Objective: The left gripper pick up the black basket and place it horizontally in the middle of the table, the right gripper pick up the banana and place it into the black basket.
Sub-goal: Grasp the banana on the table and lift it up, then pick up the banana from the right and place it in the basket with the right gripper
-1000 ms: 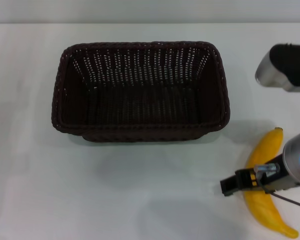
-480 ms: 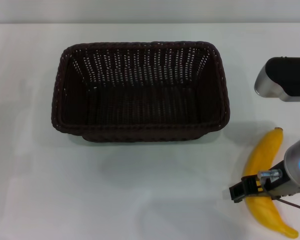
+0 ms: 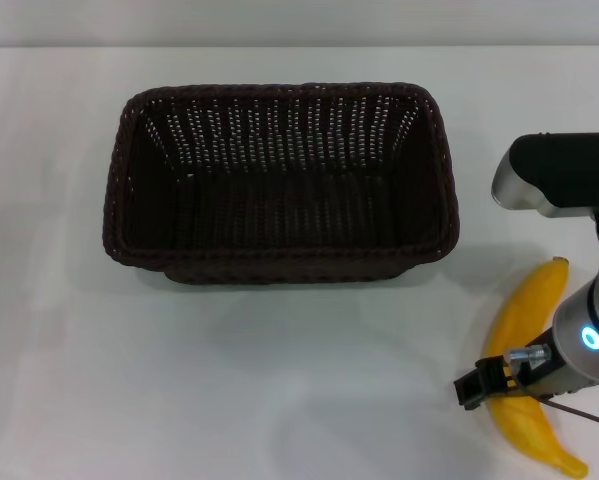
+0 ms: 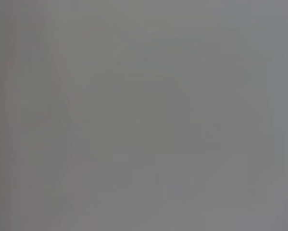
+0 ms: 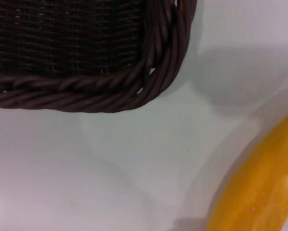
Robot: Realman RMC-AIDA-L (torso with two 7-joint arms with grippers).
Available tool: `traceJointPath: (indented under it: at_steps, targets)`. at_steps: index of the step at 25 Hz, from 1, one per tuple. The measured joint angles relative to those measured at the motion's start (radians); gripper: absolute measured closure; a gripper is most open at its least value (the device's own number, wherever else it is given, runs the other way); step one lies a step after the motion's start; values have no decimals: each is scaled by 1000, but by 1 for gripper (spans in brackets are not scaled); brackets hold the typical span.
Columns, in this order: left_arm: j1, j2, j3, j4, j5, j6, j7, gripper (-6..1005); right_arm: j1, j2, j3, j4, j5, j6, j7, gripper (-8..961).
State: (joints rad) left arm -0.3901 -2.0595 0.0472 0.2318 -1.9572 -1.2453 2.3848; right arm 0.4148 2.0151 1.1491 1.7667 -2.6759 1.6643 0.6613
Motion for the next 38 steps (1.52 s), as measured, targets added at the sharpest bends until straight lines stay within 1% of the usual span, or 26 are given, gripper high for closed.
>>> traceJointPath:
  at_steps: [11,16,22,24,26,31,34,38]
  targets:
    - [3,0,0,4,0,0,-1,312,-4,-3,18,-14,-2,7,-44,358]
    - [9,-2,0,6,0,-13,-1,313,-27,-6,68,12,-5,15,-92,480]
    - [17,-4,0,3,0,-28,-1,314,-37,-7,181,80,-107,48,-210,454]
    - [20,-8,0,2,0,-39,-1,314,-22,-5,254,91,-158,22,-298,445]
    - [22,-12,0,1,0,-45,-1,315,0,-5,312,98,-170,-25,-387,436]
    - [32,-15,0,-9,4,-51,-3,316,69,-5,412,102,-166,-178,-571,415]
    - [39,-16,0,-26,4,-53,-6,316,97,-4,423,96,-109,-300,-720,401]
    - [44,-17,0,-43,5,-56,-28,317,107,-2,374,54,29,-443,-1000,384]
